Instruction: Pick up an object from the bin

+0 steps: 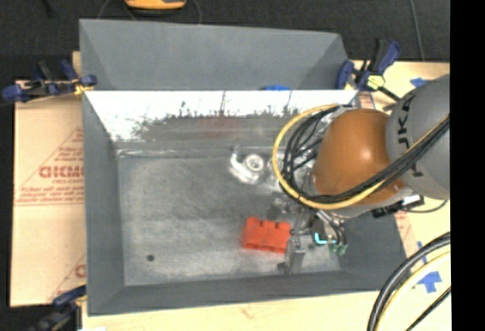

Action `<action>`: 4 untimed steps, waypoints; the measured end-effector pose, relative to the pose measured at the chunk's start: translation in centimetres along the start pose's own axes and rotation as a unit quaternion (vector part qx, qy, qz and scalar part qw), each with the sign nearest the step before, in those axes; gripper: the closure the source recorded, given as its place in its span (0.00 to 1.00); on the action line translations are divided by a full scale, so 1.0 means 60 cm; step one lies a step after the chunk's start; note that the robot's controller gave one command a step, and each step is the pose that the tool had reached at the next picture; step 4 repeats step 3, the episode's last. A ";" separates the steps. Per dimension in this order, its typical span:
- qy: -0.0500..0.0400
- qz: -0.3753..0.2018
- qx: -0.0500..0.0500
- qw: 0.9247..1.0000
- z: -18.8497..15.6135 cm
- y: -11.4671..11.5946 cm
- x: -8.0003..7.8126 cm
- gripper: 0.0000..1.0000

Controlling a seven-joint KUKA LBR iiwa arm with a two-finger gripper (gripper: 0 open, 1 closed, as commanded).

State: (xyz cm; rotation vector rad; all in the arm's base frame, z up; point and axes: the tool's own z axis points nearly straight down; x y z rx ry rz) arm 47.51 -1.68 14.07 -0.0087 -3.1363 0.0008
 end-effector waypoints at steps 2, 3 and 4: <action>-0.004 0.062 0.000 0.998 0.117 -0.023 -0.035 1.00; -0.008 0.021 0.000 1.000 -0.133 -0.019 -0.055 1.00; -0.008 0.021 0.000 1.000 -0.133 -0.019 -0.055 1.00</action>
Offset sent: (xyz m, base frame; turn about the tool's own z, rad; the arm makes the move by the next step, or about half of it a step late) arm 0.0199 -0.0135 -0.0707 0.1286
